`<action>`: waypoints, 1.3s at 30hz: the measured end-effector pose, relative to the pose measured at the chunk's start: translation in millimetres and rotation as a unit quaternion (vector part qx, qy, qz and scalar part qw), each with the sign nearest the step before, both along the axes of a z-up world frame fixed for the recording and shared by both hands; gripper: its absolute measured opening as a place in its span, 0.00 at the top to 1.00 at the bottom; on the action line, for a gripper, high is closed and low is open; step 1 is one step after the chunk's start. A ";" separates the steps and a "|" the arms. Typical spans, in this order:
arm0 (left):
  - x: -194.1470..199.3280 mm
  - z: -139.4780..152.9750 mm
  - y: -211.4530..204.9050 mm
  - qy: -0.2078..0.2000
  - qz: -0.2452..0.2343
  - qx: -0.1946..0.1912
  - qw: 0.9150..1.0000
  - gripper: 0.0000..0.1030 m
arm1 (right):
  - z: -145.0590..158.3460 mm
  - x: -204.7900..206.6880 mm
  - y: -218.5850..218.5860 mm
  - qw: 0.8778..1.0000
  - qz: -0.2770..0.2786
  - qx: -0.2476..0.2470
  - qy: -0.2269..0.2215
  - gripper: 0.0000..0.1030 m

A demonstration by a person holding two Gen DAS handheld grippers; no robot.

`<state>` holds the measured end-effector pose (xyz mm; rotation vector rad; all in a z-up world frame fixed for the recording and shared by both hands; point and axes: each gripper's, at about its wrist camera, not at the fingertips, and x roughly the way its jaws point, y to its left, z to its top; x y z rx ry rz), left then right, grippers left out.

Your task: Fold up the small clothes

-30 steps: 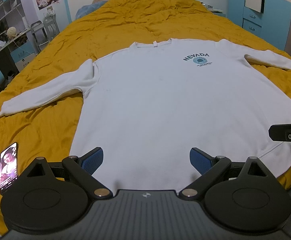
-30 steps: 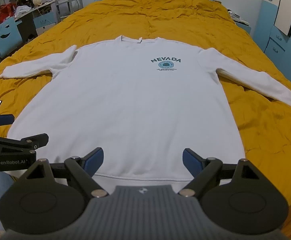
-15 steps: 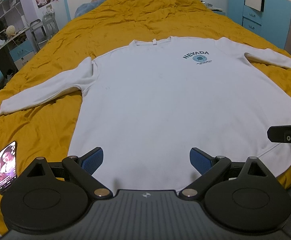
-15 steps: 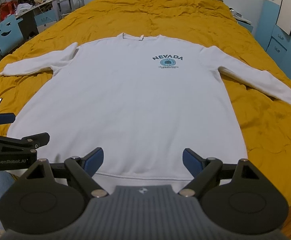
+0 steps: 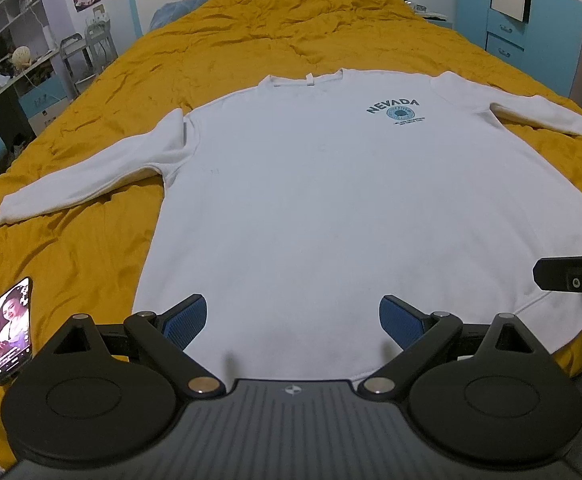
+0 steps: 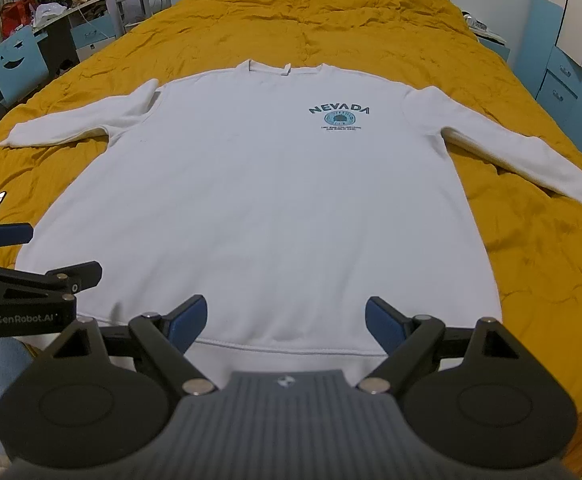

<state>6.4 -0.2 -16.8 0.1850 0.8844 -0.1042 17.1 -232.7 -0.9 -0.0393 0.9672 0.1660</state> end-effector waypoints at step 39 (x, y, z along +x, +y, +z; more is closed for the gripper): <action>137.1 11.5 177.3 -0.007 0.179 -0.106 0.978 0.08 | -3.7 146.0 0.1 0.997 0.019 -0.008 -0.068 0.20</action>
